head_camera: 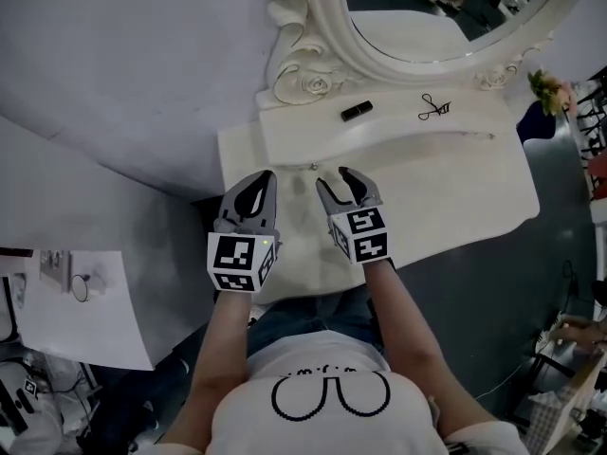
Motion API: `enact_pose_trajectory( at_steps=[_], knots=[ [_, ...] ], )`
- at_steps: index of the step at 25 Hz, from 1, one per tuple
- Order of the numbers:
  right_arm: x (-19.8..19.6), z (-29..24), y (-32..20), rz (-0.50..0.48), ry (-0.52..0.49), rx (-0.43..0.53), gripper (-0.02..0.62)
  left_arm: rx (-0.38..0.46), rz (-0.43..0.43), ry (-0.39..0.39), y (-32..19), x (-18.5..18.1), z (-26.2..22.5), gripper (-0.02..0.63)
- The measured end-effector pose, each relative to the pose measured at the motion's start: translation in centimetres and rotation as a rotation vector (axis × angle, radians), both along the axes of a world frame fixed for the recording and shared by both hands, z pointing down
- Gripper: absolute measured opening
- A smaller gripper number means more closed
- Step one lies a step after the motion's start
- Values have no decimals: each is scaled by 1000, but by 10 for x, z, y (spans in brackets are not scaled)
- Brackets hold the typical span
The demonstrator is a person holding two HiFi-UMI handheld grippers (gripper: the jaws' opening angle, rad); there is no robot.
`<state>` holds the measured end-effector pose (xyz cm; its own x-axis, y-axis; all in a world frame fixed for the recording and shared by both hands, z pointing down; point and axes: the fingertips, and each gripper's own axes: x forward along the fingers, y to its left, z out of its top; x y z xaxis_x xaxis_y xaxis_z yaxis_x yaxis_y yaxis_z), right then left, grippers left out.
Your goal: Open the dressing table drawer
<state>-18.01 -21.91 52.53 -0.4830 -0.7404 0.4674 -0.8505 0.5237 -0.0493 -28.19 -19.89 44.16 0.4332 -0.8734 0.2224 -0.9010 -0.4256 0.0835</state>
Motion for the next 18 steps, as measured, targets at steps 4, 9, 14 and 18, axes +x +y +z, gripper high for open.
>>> enact_pose_trajectory(
  at_steps=[4, 9, 14, 18],
  knots=[
    [-20, 30, -8, 3, 17, -60, 190, -16, 6, 3, -5, -9, 9, -2],
    [-35, 50, -22, 37, 44, -82, 189, -27, -9, 9, -10, -24, 16, -2],
    [-38, 54, -32, 94, 59, -85, 178, -34, -24, 10, -11, -33, 20, -2],
    [-32, 57, -35, 108, 87, -84, 95, -42, -36, 11, -9, -39, 24, -2]
  ],
)
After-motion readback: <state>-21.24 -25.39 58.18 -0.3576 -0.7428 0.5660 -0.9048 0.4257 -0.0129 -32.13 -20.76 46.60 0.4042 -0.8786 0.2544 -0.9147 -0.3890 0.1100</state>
